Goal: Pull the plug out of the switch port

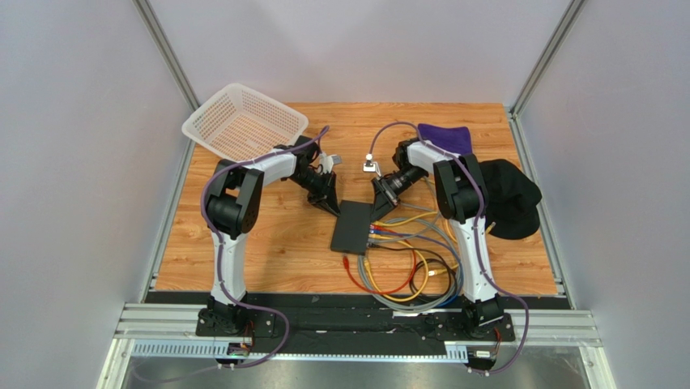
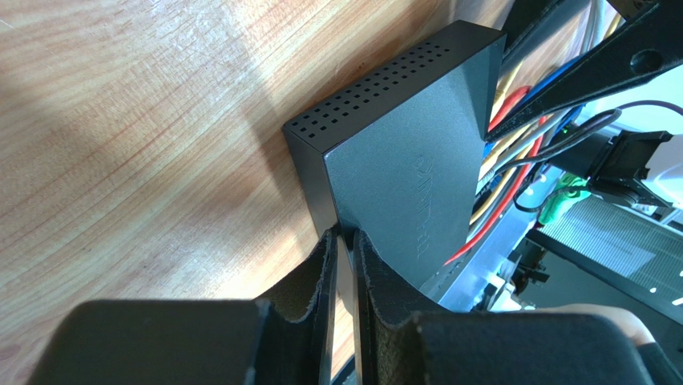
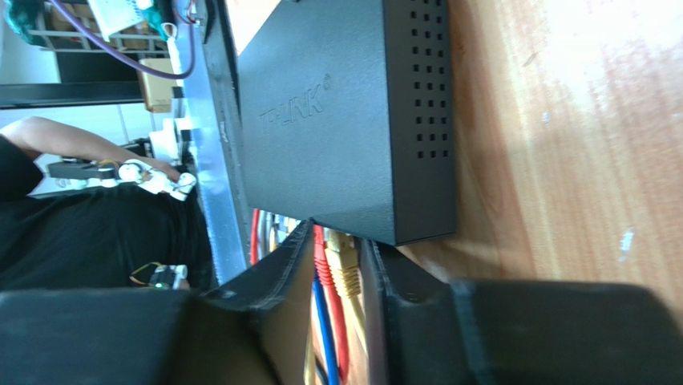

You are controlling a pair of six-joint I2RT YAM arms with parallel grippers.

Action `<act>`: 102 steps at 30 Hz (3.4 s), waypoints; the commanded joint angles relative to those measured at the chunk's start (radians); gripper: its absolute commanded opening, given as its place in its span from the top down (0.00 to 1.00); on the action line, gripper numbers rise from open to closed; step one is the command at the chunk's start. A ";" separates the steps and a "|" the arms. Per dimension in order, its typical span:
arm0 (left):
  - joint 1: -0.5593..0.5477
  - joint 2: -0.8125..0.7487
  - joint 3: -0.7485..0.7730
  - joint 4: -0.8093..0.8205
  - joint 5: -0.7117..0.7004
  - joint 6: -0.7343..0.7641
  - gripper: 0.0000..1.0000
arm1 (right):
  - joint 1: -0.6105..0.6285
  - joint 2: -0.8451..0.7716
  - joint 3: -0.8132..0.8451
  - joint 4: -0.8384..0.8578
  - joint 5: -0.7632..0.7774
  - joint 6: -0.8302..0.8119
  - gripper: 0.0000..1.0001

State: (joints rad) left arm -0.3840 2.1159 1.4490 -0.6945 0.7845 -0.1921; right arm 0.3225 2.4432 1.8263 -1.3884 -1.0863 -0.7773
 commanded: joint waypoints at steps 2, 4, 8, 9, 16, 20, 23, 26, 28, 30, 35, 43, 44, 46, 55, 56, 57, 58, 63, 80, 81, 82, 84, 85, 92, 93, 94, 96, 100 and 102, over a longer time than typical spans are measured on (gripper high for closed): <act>-0.024 0.009 -0.016 0.033 -0.082 0.045 0.83 | 0.018 -0.015 -0.028 -0.281 0.008 -0.054 0.75; -0.024 0.009 -0.016 0.033 -0.080 0.043 0.83 | 0.016 -0.010 -0.038 -0.281 0.008 -0.039 0.73; -0.024 0.018 -0.010 0.035 -0.082 0.042 0.83 | 0.013 -0.015 -0.047 -0.282 0.014 -0.039 0.82; -0.024 0.019 -0.012 0.035 -0.080 0.040 0.84 | 0.015 -0.016 -0.050 -0.281 0.008 -0.043 0.91; -0.024 0.024 0.007 0.032 -0.080 0.045 0.84 | 0.018 -0.010 -0.019 -0.281 -0.009 -0.068 1.00; -0.023 -0.003 0.033 0.029 -0.074 0.063 0.85 | 0.045 0.045 0.102 -0.279 -0.017 -0.041 1.00; -0.018 -0.063 0.070 0.033 -0.064 0.089 0.86 | 0.062 0.121 0.258 -0.279 -0.021 0.004 1.00; -0.019 -0.122 0.088 0.055 -0.083 0.086 0.86 | 0.069 0.213 0.425 -0.279 -0.040 0.062 1.00; -0.019 -0.138 0.100 0.058 -0.070 0.082 0.86 | 0.070 0.264 0.510 -0.278 -0.037 0.104 1.00; -0.027 -0.143 0.099 0.064 -0.070 0.069 0.87 | 0.073 0.269 0.512 -0.271 -0.006 0.095 1.00; -0.042 -0.119 0.070 0.093 -0.025 0.037 1.00 | 0.076 0.266 0.429 -0.270 0.022 0.069 1.00; -0.012 -0.174 0.132 -0.014 -0.198 0.097 1.00 | 0.076 0.252 0.344 -0.267 0.049 0.062 1.00; 0.022 -0.177 0.129 -0.031 -0.238 0.111 1.00 | 0.076 0.252 0.343 -0.267 0.046 0.064 1.00; 0.062 -0.197 0.116 -0.059 -0.270 0.151 1.00 | 0.076 0.255 0.350 -0.267 0.049 0.069 1.00; 0.019 -0.142 0.132 -0.010 0.070 0.146 1.00 | 0.073 0.286 0.432 -0.262 0.046 0.111 1.00; 0.010 -0.122 0.132 -0.001 0.073 0.085 1.00 | 0.073 0.286 0.432 -0.262 0.046 0.115 1.00; 0.001 -0.088 0.125 0.038 0.078 0.045 1.00 | 0.073 0.286 0.430 -0.264 0.046 0.115 1.00; -0.001 -0.076 0.110 0.065 0.085 0.007 1.00 | 0.073 0.284 0.427 -0.262 0.046 0.113 1.00; -0.001 -0.004 0.068 0.084 0.007 -0.053 1.00 | 0.067 0.263 0.381 -0.262 0.046 0.104 1.00; 0.042 0.141 0.134 -0.034 -0.099 -0.136 1.00 | -0.083 0.097 0.153 -0.279 0.075 0.021 1.00; 0.042 0.138 0.133 -0.031 -0.099 -0.139 1.00 | -0.088 0.083 0.153 -0.279 0.078 0.006 1.00; 0.042 0.136 0.131 -0.030 -0.096 -0.142 1.00 | -0.094 0.062 0.156 -0.279 0.069 0.000 1.00; 0.043 0.138 0.131 -0.028 -0.096 -0.142 1.00 | -0.097 0.039 0.171 -0.281 0.042 -0.011 1.00; 0.045 0.141 0.134 -0.025 -0.090 -0.144 1.00 | -0.099 0.013 0.182 -0.281 0.007 -0.023 1.00; 0.050 0.168 0.171 -0.016 -0.050 -0.132 1.00 | -0.105 -0.062 0.402 -0.197 0.003 0.085 1.00; 0.050 0.168 0.172 -0.016 -0.045 -0.133 1.00 | -0.106 -0.072 0.409 -0.154 0.015 0.119 1.00; 0.050 0.168 0.171 -0.013 -0.044 -0.133 1.00 | -0.117 -0.087 0.409 -0.059 0.034 0.157 1.00; 0.050 0.170 0.174 -0.011 -0.038 -0.132 1.00 | -0.126 -0.093 0.403 0.067 0.075 0.295 1.00; 0.050 0.176 0.192 -0.011 -0.036 -0.124 1.00 | -0.135 -0.018 0.456 0.331 0.254 0.438 1.00; 0.050 0.174 0.189 -0.014 -0.042 -0.121 1.00 | -0.134 0.022 0.511 0.359 0.333 0.512 0.99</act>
State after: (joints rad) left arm -0.3386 2.2429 1.6279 -0.7330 0.8558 -0.3523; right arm 0.1989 2.3909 2.2406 -1.2175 -0.9482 -0.4698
